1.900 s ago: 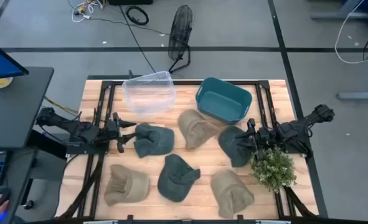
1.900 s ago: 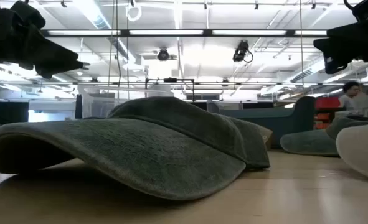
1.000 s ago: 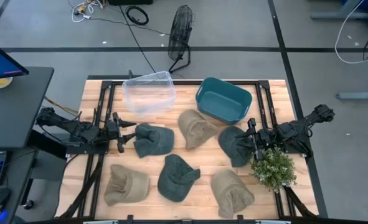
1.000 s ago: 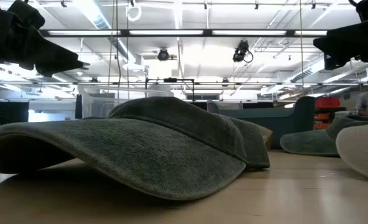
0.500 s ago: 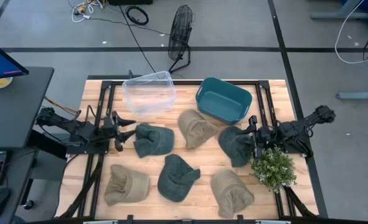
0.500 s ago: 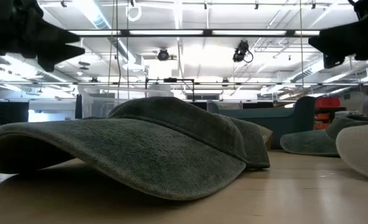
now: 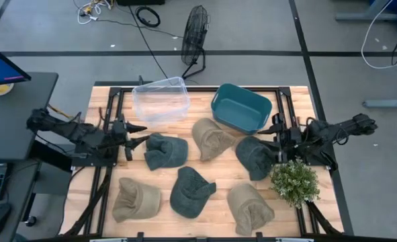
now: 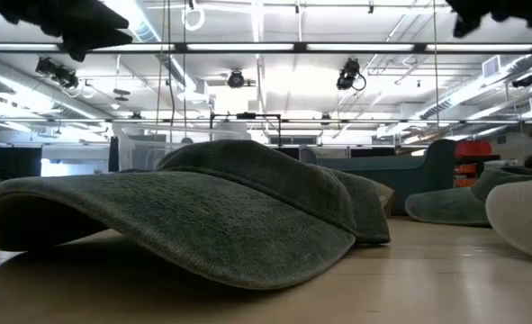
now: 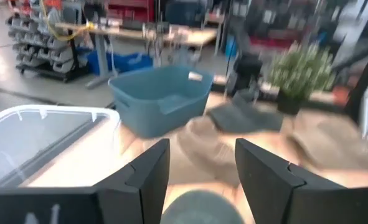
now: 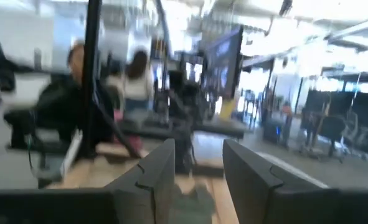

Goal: Pick & Place hat
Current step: Put the left blue cap into the transparent bin

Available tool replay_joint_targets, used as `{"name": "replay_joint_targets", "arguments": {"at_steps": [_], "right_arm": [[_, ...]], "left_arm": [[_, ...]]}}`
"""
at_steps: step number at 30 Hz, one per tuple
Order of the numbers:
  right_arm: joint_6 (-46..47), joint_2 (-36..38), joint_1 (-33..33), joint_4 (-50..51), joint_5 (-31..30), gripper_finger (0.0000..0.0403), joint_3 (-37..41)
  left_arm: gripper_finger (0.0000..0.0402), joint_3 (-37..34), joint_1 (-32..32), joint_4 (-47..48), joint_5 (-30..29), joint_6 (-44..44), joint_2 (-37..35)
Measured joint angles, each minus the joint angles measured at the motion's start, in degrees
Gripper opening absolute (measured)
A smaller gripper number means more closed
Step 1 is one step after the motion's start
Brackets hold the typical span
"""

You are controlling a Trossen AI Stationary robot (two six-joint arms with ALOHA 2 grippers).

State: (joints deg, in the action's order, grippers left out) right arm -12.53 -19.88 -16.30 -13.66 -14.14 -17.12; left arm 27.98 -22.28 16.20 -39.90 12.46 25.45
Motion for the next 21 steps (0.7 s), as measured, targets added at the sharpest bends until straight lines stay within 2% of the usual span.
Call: {"name": "replay_joint_targets", "arguments": {"at_steps": [5, 9, 14, 21], "right_arm": [[1.3, -14.5, 1.4, 10.9, 0.1, 0.0139, -11.0], [2.6, -24.0, 1.8, 16.2, -0.7, 0.0139, -16.1], [2.8, -32.4, 2.2, 17.2, -1.8, 0.0149, -18.5], [4.2, -40.3, 4.0, 17.0, -1.5, 0.0192, -19.6]], "left_arm": [[0.0197, 5.3, 0.0, 8.6, 0.7, 7.6, 9.2], [0.0217, 5.7, 0.0, 9.4, 6.3, 14.8, 15.4], [0.0241, 5.7, 0.0, 11.8, 7.3, 22.6, 23.9], [0.0248, 5.7, 0.0, 11.4, 7.2, 33.2, 35.8]]}}
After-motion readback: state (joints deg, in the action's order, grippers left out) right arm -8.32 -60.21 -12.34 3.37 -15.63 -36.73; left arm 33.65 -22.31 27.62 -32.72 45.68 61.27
